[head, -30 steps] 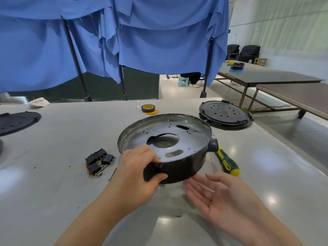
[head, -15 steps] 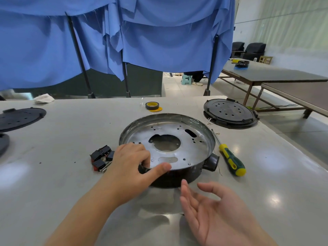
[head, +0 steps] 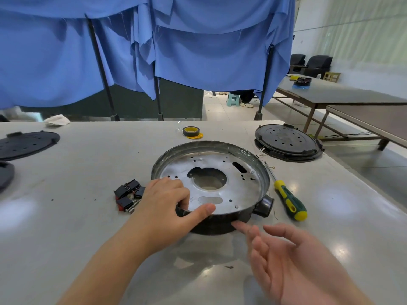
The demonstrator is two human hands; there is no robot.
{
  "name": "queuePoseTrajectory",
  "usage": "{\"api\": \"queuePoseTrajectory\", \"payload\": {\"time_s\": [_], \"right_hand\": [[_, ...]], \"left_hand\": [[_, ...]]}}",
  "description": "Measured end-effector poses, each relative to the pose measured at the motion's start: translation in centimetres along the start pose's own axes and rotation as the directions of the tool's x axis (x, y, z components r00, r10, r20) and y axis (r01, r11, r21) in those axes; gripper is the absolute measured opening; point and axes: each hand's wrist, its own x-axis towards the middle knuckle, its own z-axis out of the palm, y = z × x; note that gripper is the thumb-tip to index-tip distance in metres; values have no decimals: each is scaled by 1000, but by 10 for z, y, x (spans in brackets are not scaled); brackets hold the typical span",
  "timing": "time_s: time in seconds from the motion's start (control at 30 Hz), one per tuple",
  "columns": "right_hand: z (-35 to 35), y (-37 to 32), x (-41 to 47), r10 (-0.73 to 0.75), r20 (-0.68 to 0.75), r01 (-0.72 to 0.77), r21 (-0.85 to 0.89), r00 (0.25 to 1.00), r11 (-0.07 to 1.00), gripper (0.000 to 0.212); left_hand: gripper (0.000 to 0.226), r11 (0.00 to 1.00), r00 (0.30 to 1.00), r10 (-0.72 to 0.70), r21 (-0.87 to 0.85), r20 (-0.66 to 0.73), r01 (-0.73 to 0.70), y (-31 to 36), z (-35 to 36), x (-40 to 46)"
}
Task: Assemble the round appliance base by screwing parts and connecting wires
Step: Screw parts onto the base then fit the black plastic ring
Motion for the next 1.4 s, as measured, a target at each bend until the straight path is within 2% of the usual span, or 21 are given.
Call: {"api": "queuePoseTrajectory", "payload": {"time_s": [0.1,0.17,0.2,0.23,0.27,0.3,0.33,0.37,0.4,0.43,0.5,0.57,0.7,0.8,0.9,1.0,1.13,1.2,1.27,1.33,1.4], "right_hand": [[9,-5,-2,-42,-63,26,-230,997,973,44],[16,-6,-3,-155,-91,82,-539,984,838,24],[17,-6,-1,-276,-67,154,-693,959,705,17],[16,-7,2,-430,9,258,-812,903,524,18],[15,-8,5,-588,129,365,-881,798,302,20],[14,-8,9,-700,287,445,-894,654,50,19],[14,-10,13,-732,434,467,-866,525,-179,18],[12,-13,18,-702,557,446,-817,444,-367,18],[11,-15,24,-635,652,412,-756,415,-508,14],[11,-18,29,-553,715,374,-697,428,-612,9],[11,-20,39,-427,748,314,-622,509,-717,8],[8,-18,47,-369,758,293,-578,537,-761,23],[0,-9,56,-394,798,255,-541,456,-801,32],[-3,-7,58,-421,807,258,-547,414,-796,30],[-5,-6,57,-448,800,295,-574,399,-763,28],[-8,-7,57,-480,793,336,-599,376,-727,28],[-7,-8,56,-503,797,400,-603,334,-690,27],[-7,-8,56,-523,789,421,-615,322,-667,26],[-8,-9,56,-557,770,439,-637,312,-634,24],[-7,-10,56,-582,753,450,-654,307,-608,20],[-6,-10,56,-583,750,460,-657,313,-597,18]], "left_hand": [[57,999,1000,-19,-50,15,20,1,-2,0],[51,981,997,-73,-179,-8,71,1,-8,2],[44,966,992,-114,-240,-58,97,0,-12,3],[34,954,977,-164,-275,-134,122,-3,-16,5],[21,947,953,-220,-280,-210,157,-8,-21,7],[11,940,923,-281,-270,-261,210,-14,-26,8],[10,923,895,-350,-262,-277,280,-20,-31,9],[15,897,869,-422,-253,-257,361,-27,-34,8],[18,867,848,-487,-230,-209,441,-34,-35,7],[19,842,832,-534,-181,-151,508,-40,-36,6],[15,811,808,-586,-62,-61,582,-47,-38,2],[15,794,794,-607,10,-35,608,-51,-40,0],[9,773,768,-632,161,104,614,-54,-42,-3],[24,765,750,-634,297,189,572,-49,-37,-4],[22,761,767,-618,377,172,528,-45,-31,-3],[12,772,789,-594,384,154,507,-42,-27,-3],[14,783,813,-566,398,137,478,-42,-27,-5],[14,787,821,-564,359,90,502,-42,-32,-4],[12,802,821,-571,222,11,554,-40,-42,-1],[13,810,805,-586,-58,-96,583,-32,-52,2],[12,770,775,-612,-347,-160,536,-19,-58,5]]}}
